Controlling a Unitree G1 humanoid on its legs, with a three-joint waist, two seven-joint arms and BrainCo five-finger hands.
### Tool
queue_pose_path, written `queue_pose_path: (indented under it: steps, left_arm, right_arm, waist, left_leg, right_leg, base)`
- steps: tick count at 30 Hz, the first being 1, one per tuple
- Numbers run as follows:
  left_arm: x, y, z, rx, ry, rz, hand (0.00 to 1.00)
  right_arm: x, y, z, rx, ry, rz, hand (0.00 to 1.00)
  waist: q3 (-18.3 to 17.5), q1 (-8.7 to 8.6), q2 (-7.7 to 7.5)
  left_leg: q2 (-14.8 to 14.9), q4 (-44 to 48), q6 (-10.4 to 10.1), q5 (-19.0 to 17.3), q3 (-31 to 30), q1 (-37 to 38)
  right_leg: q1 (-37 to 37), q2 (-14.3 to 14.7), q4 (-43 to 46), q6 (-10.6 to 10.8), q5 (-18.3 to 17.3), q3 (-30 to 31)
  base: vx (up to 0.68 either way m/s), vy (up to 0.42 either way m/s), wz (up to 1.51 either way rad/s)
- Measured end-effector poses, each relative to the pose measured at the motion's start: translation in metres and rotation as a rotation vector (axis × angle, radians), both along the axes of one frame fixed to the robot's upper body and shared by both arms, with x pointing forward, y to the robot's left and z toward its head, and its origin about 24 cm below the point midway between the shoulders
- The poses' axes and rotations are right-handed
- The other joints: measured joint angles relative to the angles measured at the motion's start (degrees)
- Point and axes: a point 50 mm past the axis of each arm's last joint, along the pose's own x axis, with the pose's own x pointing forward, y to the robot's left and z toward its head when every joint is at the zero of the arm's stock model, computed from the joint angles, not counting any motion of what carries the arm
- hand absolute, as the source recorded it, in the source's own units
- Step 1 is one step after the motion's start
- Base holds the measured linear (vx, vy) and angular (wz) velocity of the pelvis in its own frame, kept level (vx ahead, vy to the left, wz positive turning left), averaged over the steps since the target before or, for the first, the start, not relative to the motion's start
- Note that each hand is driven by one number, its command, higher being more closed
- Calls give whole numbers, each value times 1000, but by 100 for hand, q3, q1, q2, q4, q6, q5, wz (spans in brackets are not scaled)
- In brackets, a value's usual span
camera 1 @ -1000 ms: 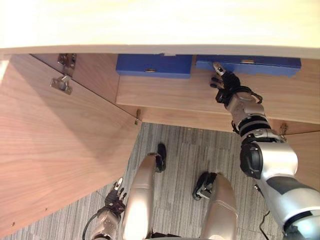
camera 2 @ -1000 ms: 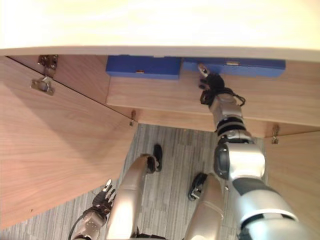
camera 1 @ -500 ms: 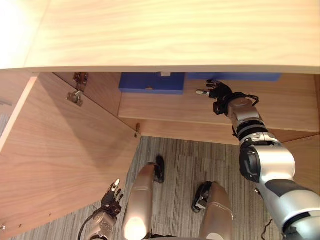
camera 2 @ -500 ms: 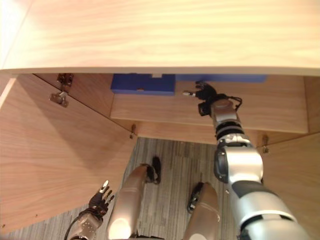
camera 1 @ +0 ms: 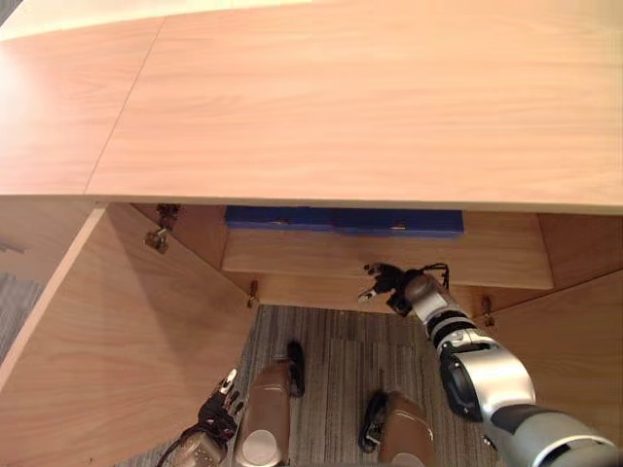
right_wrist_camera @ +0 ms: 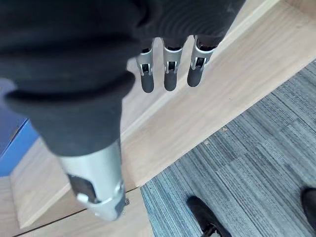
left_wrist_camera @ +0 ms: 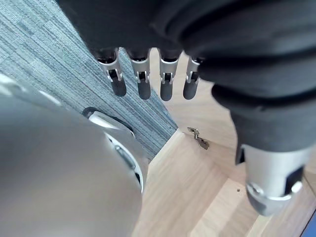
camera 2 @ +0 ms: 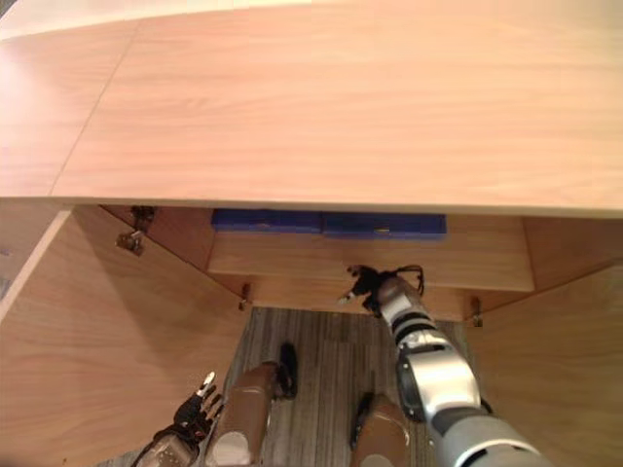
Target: Walk over to the cabinet, pick up the folder, carry it to the office cabinet, place the folder inside the office cabinet, then close the office cabinet door
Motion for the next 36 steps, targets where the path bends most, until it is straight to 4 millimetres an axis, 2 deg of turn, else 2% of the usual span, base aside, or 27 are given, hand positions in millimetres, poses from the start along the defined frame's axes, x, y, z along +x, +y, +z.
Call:
queue_pose_path:
  steps: [5,9,12,14,15,16,17,19,21,22,23,24,26,30,31,32,34,35,36]
  left_arm:
    - [-5,4,-2,13,18,-5,0]
    - [-3,4,-1,12,12,-3,0]
    - [-5,5,-2,1,14,37,0]
    - [-16,-4,-8,-37,47,83,0]
    - [-22,-4,-11,-40,67,105,0]
    - [-23,-2,-11,-35,71,107,0]
    - [-19,1,-10,-7,73,97,0]
    - [-17,1,-10,27,81,80,0]
    - [-11,-6,-10,65,91,6,0]
    - [-10,-10,-10,67,93,-8,0]
    - [-5,-21,-10,59,85,-30,0]
    - [-4,-25,-10,51,83,-31,0]
    - [-3,-37,-11,25,88,-34,0]
    - [-12,-34,-15,50,138,-8,0]
    - [-13,-33,-16,61,147,-9,0]
    - [-14,-32,-16,63,147,0,0]
    - [-20,-29,-17,68,160,31,0]
    - [-22,-26,-17,79,161,57,0]
    - [-22,-25,-17,78,161,63,0]
  right_arm:
    - [-15,4,-20,31,55,-7,0]
    - [-34,5,-41,83,108,-37,0]
    - [-47,13,-55,151,145,-69,0]
    - [-60,18,-68,197,157,-124,0]
    - [-72,20,-78,228,167,-180,0]
    - [-80,20,-85,245,183,-213,0]
    - [-99,20,-100,325,217,-340,0]
    - [-122,20,-116,400,254,-479,0]
    - [-162,15,-138,514,328,-725,0]
    - [-172,13,-143,538,345,-782,0]
    - [-192,10,-151,627,364,-961,0]
    - [-199,10,-154,658,365,-1029,0]
    - [-218,10,-160,743,363,-1220,0]
    - [-219,-4,-157,885,214,-1459,0]
    - [-225,-8,-158,896,184,-1518,0]
    - [-230,-14,-158,899,153,-1571,0]
    - [-232,-19,-157,902,114,-1618,0]
    - [-235,-20,-157,908,102,-1654,0]
    - [-237,-22,-158,909,95,-1670,0]
  waist:
    - [-268,-15,-159]
    - [-415,-33,-168]
    - [-445,-7,-183]
    - [-620,29,-130]
    - [-763,-1,-195]
    - [-840,-42,-262]
    - [-974,-64,-415]
    - [-1067,-98,-481]
    - [-1193,-180,-481]
    - [-1254,-191,-484]
    - [-1318,-226,-461]
    - [-1324,-247,-451]
    - [-1342,-412,-445]
    - [-1377,-494,-450]
    - [-1350,-535,-456]
    - [-1337,-556,-430]
    - [-1343,-550,-312]
    - [-1326,-539,-388]
    - [-1312,-539,-418]
  left_leg:
    - [104,-871,-117,347,83,474]
    - [168,-936,-171,355,58,627]
    - [195,-417,-396,15,-620,645]
    - [179,4,-573,-549,-1326,670]
    - [161,-43,-612,-682,-1381,683]
    - [142,-134,-581,-661,-1301,704]
    - [85,-447,-493,-558,-1088,852]
    - [-20,-765,-424,-442,-901,1072]
    - [-208,-1382,-330,-179,-698,1465]
    - [-243,-1556,-305,-101,-636,1547]
    - [-317,-1953,-280,81,-525,1800]
    - [-336,-2108,-268,158,-488,1911]
    - [-360,-2499,-197,290,-334,2277]
    - [-352,-2927,-213,341,266,2780]
    - [-347,-2993,-228,352,477,2920]
    - [-281,-3031,-232,354,654,3002]
    - [-96,-3062,-233,353,954,3142]
    - [-42,-3031,-246,344,1154,3234]
    - [-32,-3033,-266,327,1215,3297]
  right_leg:
    - [440,331,-997,-33,424,-34]
    - [722,468,-1387,-18,567,-53]
    - [933,657,-1698,-28,739,154]
    - [935,816,-1756,24,822,498]
    - [882,841,-1836,81,902,668]
    - [871,815,-1941,117,977,727]
    - [929,747,-2253,160,1175,874]
    - [1046,628,-2534,226,1360,980]
    - [1193,452,-2803,260,1587,1017]
    - [1199,417,-2829,258,1627,1018]
    - [1236,365,-2868,252,1726,1020]
    - [1263,352,-2868,250,1749,1020]
    - [1356,347,-2869,240,1815,1025]
    - [1342,409,-2950,186,1891,1282]
    - [1298,409,-2956,50,1790,1235]
    - [1296,354,-2943,-214,1645,825]
    - [1340,224,-2917,-603,1496,27]
    - [1360,123,-2887,-710,1559,-352]
    - [1360,106,-2906,-714,1564,-445]
  base:
    - [103,-43,-12]
    - [105,-31,-7]
    - [17,25,-52]
    - [2,123,-92]
    - [-1,152,-68]
    - [21,215,-61]
    - [33,155,-42]
    - [34,140,-36]
    - [26,140,-28]
    - [36,89,-33]
    - [23,39,-26]
    - [10,42,-31]
    - [-32,37,-33]
    - [-81,37,-86]
    - [-83,46,-70]
    - [-64,46,-75]
    - [-41,13,-108]
    - [-53,-13,-114]
    - [-40,-17,-90]
